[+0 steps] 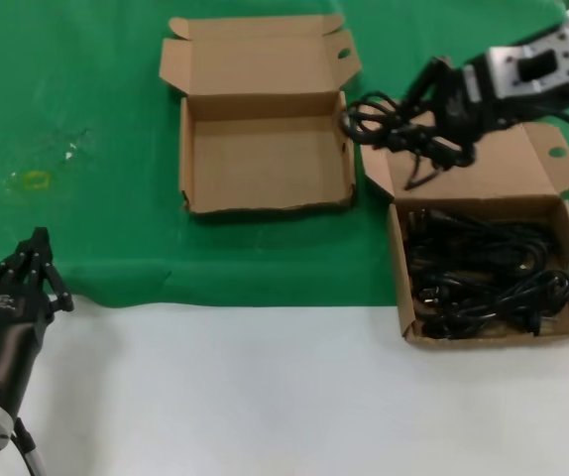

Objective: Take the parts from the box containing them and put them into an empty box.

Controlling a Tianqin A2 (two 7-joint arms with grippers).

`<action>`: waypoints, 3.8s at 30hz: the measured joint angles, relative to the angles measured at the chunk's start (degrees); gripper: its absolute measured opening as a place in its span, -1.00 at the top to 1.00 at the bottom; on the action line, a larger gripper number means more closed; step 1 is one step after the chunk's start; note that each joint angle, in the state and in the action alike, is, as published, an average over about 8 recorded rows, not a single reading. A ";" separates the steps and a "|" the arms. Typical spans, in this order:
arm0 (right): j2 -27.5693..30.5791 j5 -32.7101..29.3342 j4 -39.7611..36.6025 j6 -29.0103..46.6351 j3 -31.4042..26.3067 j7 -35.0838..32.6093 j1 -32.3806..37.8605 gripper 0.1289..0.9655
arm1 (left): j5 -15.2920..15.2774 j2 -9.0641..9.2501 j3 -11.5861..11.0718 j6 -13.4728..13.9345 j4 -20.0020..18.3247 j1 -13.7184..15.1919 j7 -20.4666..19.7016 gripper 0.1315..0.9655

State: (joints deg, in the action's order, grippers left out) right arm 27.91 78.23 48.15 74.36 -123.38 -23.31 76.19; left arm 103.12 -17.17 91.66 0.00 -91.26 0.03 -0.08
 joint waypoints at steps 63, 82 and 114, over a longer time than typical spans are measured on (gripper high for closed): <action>-27.91 22.14 -31.23 -33.23 -34.35 -15.24 6.61 0.86 | 0.00 0.00 0.00 0.00 0.00 0.00 0.00 0.97; -27.91 25.49 -31.84 -32.83 -34.35 -14.89 7.34 0.45 | 0.00 0.00 0.00 0.00 0.00 0.00 0.00 0.97; -25.49 27.20 -22.11 -37.89 -25.05 -10.11 -3.77 -0.87 | 0.00 0.00 0.00 0.00 -0.06 0.00 0.00 0.60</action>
State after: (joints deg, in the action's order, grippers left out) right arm 2.42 105.43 26.04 36.47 -148.43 -33.42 72.43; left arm 103.12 -17.17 91.66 0.00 -91.31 0.02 -0.07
